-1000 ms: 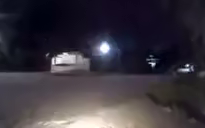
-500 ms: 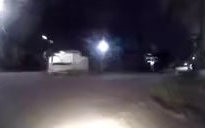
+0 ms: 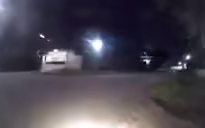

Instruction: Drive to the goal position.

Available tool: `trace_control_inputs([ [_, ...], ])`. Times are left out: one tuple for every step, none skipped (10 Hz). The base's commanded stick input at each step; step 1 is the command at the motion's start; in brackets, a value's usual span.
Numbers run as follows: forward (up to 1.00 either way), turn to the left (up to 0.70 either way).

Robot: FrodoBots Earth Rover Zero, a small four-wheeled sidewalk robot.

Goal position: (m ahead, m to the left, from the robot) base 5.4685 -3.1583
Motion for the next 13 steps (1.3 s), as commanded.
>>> trace_control_inputs([
  [0.70, -0.20],
  [0.70, -0.35],
  [0.70, -0.23],
  [0.70, 0.00],
  [0.70, 0.00],
  [0.70, 0.00],
  [0.70, 0.00],
  [0.70, 0.00],
  [0.70, 0.00],
  [0.70, -0.12],
  [0.70, -0.35],
  [0.70, -0.35],
  [0.70, -0.35],
])
